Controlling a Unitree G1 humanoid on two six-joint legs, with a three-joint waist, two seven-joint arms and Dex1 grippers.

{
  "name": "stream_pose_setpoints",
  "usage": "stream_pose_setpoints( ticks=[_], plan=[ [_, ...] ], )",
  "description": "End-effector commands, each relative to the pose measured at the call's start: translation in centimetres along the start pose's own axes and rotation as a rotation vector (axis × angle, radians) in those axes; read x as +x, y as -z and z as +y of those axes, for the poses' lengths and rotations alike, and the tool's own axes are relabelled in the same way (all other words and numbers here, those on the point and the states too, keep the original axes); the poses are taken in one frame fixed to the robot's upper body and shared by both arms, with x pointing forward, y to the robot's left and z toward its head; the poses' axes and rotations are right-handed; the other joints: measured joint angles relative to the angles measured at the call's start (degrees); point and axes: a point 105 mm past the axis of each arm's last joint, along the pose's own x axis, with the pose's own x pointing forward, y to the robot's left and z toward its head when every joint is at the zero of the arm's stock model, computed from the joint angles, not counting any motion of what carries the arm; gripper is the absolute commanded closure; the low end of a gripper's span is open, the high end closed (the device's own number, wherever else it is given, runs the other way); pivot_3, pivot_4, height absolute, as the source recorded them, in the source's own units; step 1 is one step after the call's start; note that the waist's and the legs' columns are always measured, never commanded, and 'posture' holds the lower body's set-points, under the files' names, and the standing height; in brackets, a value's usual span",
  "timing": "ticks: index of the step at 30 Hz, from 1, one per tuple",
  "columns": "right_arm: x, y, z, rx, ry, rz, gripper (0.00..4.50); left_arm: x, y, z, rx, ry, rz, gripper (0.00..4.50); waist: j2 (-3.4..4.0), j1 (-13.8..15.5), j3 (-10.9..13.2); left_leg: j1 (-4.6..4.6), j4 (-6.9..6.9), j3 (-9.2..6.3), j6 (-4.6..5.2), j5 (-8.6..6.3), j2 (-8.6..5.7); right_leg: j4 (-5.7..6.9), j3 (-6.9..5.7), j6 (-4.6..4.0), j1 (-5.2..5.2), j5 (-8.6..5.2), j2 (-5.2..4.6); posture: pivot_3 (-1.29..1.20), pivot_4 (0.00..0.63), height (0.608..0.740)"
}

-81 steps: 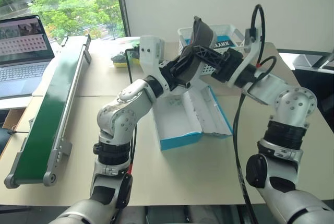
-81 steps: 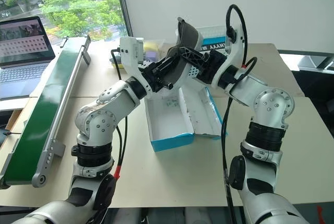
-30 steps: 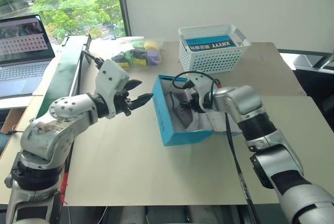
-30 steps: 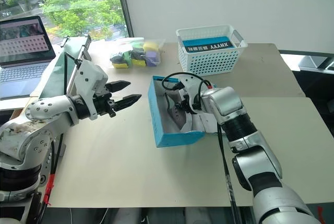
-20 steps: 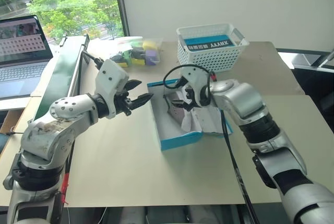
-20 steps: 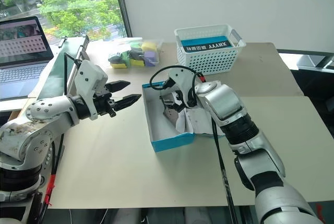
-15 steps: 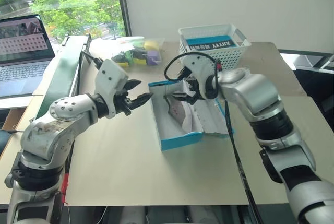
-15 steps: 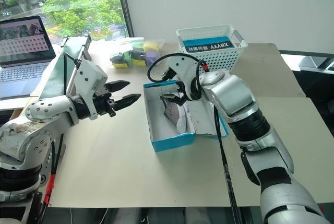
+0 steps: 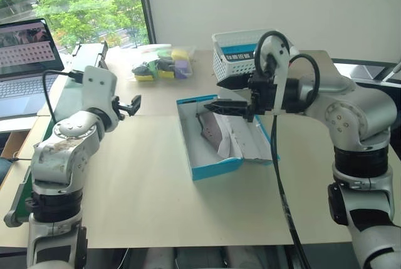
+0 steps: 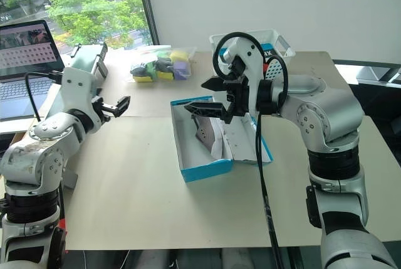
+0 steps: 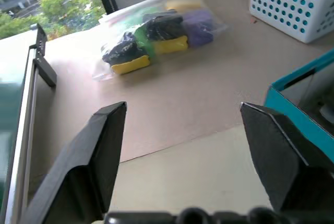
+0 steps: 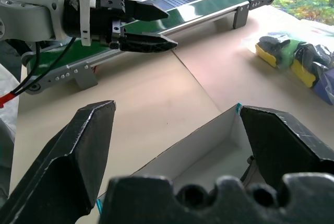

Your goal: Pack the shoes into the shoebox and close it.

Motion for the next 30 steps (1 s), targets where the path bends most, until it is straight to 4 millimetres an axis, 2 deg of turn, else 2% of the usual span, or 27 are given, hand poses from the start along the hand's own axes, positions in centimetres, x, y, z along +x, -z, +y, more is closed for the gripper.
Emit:
stream_pose_setpoints(
  ticks=[1, 3, 8, 12, 15, 21, 24, 30],
  plan=[
    [0.1, -1.2, 0.8, -0.045, -0.04, -0.079, 0.0, -1.1, -0.2, 4.5, -0.058, -0.212, -0.012, 0.01, 0.0, 0.0, 0.0, 0.0, 0.0, 0.0, 0.0, 0.0, -0.01, 0.0, 0.0, 0.0, 0.0, 0.0, -0.01, 0.0, 0.15, 0.74],
    [0.4, -1.2, 0.7, -0.063, -0.037, -0.103, 0.0, -1.9, 0.1, 6.2, -0.078, -0.291, -0.011, 0.01, 0.0, 0.1, 0.0, 0.0, 0.0, 0.0, 0.0, 0.0, -0.01, 0.01, 0.0, 0.0, 0.0, 0.0, -0.01, 0.0, 0.15, 0.74],
    [0.9, -1.6, -0.1, -0.084, 0.018, -0.183, 0.0, -2.7, 0.4, 7.6, -0.099, -0.359, -0.005, 0.01, 0.0, 0.4, 0.0, 0.0, 0.01, -0.02, -0.01, 0.0, -0.01, 0.01, -0.02, 0.0, 0.02, 0.0, -0.03, 0.0, 0.15, 0.74],
    [1.5, -1.7, -1.2, -0.152, 0.097, -0.235, 0.0, -3.9, 1.4, 9.8, -0.13, -0.475, 0.039, 0.01, 0.0, 0.4, 0.0, 0.0, 0.01, -0.02, -0.02, 0.01, -0.02, 0.06, -0.02, 0.0, 0.01, 0.0, -0.04, 0.0, 0.15, 0.74],
    [2.1, -1.1, -0.8, -0.129, 0.042, -0.205, 0.0, -4.9, 2.0, 11.4, -0.108, -0.548, 0.058, 0.01, 0.0, 0.1, 0.0, 0.01, 0.0, -0.02, -0.02, 0.0, -0.02, 0.1, -0.02, 0.0, -0.02, 0.0, -0.03, 0.0, 0.15, 0.74],
    [3.0, 0.3, -0.8, -0.133, 0.02, -0.154, 0.0, -4.4, 2.4, 10.0, -0.033, -0.496, 0.055, 0.01, 0.0, 0.2, 0.0, 0.01, 0.0, -0.02, -0.03, 0.01, -0.02, 0.19, -0.02, 0.0, -0.02, 0.0, -0.04, 0.0, 0.15, 0.74],
    [3.7, 0.5, -0.7, -0.119, 0.025, -0.155, 0.0, -3.9, 2.5, 9.3, -0.049, -0.476, 0.041, 0.01, 0.0, 0.3, 0.0, 0.03, 0.01, -0.03, -0.05, 0.02, -0.02, 0.18, -0.02, -0.01, -0.02, 0.0, -0.04, 0.0, 0.15, 0.74],
    [5.0, 1.6, -1.3, -0.077, 0.117, -0.148, 0.0, -2.9, 2.1, 8.8, -0.054, -0.438, 0.005, 0.01, -0.01, 0.2, 0.0, 0.03, 0.01, -0.04, -0.05, 0.02, -0.02, 0.21, -0.01, -0.01, -0.03, 0.01, -0.04, 0.0, 0.15, 0.74]
  ],
)
